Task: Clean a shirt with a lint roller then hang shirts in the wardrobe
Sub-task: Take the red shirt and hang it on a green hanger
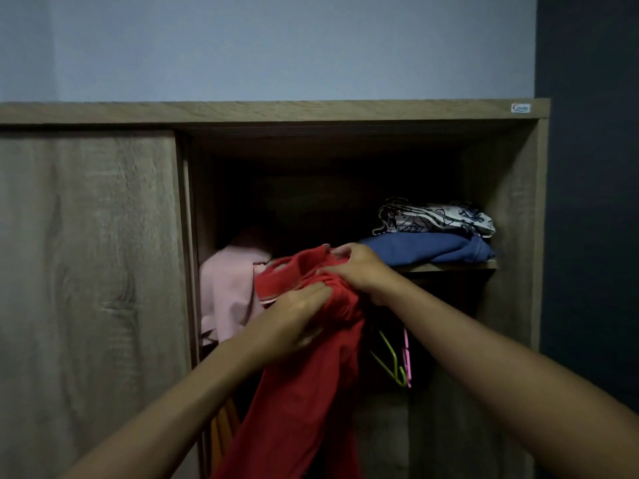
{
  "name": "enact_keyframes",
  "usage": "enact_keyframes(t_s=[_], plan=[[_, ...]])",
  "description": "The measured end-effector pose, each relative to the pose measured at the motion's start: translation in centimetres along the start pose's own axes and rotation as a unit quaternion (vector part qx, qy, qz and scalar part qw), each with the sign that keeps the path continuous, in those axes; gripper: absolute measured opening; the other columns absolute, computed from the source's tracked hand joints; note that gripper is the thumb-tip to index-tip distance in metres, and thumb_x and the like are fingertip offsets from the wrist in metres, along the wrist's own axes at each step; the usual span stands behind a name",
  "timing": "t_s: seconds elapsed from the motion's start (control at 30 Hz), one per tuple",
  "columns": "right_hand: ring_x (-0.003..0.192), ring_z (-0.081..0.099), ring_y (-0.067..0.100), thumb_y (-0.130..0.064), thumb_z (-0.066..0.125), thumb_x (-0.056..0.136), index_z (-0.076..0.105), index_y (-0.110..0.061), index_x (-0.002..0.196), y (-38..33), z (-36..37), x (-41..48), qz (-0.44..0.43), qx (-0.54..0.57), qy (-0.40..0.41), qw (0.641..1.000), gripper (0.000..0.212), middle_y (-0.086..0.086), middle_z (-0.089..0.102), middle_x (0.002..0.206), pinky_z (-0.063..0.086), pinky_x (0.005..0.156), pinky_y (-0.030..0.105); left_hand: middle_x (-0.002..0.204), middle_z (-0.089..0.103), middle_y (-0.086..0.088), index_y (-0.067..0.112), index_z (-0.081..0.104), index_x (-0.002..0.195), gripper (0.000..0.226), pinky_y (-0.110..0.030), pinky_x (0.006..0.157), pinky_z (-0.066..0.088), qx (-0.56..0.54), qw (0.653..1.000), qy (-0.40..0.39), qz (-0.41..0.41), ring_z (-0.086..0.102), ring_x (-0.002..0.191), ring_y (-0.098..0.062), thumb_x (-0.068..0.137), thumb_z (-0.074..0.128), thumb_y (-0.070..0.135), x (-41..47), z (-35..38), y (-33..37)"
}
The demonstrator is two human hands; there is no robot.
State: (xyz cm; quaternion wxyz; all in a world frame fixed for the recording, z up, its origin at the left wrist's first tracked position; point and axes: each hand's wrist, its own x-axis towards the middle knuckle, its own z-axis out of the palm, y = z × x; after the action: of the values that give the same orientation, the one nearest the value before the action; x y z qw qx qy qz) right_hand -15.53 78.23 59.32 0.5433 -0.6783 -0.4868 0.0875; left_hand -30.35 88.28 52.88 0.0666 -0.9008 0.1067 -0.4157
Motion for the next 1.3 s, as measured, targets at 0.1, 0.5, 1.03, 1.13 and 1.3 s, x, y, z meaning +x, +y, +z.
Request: enact_keyframes(t_s=[0.1, 0.5, 1.03, 1.13, 1.3], plan=[[0.082, 0.070, 0.022, -0.003, 0.081, 0.076, 0.075, -0.006, 0.090, 0.8, 0.4, 0.1, -0.013, 0.040, 0.016, 0.999, 0.016, 0.013, 0.076, 0.091, 0.061, 0.082, 0.038, 0.129, 0.064, -0.014, 0.007, 0.052, 0.133, 0.048, -0.009, 0.111, 0.029, -0.020, 1.000, -0.005, -0.020, 0.056, 0.120, -0.021, 0.087, 0.059, 0.020, -0.4, -0.5, 0.5], [0.090, 0.069, 0.006, -0.007, 0.080, 0.077, 0.071, -0.018, 0.100, 2.5, 1.5, -4.3, -0.229, 0.045, 0.144, 0.962, 0.027, -0.004, 0.073, 0.098, 0.052, 0.082, 0.015, 0.102, 0.076, -0.015, 0.005, 0.064, 0.109, 0.088, -0.037, 0.066, 0.059, -0.473, 0.615, 0.027, -0.630, 0.076, 0.085, -0.026, 0.085, 0.033, 0.083, -0.1, -5.4, 1.3], [0.088, 0.067, 0.016, -0.012, 0.084, 0.078, 0.072, -0.012, 0.099, 9.3, 3.4, -11.1, -0.317, 0.032, 0.069, 0.946, 0.024, -0.003, 0.066, 0.094, 0.052, 0.082, 0.031, 0.083, 0.065, -0.010, 0.003, 0.058, 0.089, 0.017, -0.033, 0.071, 0.059, -0.650, 0.520, 0.064, -0.550, 0.066, 0.070, -0.019, 0.092, 0.042, 0.009, 0.8, -3.4, 1.3], [0.087, 0.067, 0.017, -0.028, 0.080, 0.082, 0.071, -0.013, 0.096, 10.1, 3.2, -11.2, -0.298, 0.045, 0.045, 0.952, 0.023, -0.001, 0.067, 0.093, 0.052, 0.081, 0.032, 0.067, 0.064, -0.008, 0.004, 0.056, 0.080, 0.023, -0.029, 0.066, 0.057, -0.681, 0.507, 0.065, -0.525, 0.064, 0.057, -0.016, 0.092, 0.037, 0.008, 1.4, -3.4, 2.4], [0.045, 0.048, 0.008, -0.050, 0.061, 0.090, 0.060, -0.016, 0.074, 9.9, 2.5, -10.9, -0.212, 0.168, 0.101, 0.957, 0.038, -0.007, 0.050, 0.055, 0.040, 0.047, 0.028, 0.070, 0.046, -0.006, 0.011, 0.048, 0.074, 0.021, -0.024, 0.058, 0.056, -0.681, 0.508, 0.084, -0.521, 0.051, 0.061, -0.016, 0.090, 0.035, 0.006, 1.7, -3.5, 2.9]])
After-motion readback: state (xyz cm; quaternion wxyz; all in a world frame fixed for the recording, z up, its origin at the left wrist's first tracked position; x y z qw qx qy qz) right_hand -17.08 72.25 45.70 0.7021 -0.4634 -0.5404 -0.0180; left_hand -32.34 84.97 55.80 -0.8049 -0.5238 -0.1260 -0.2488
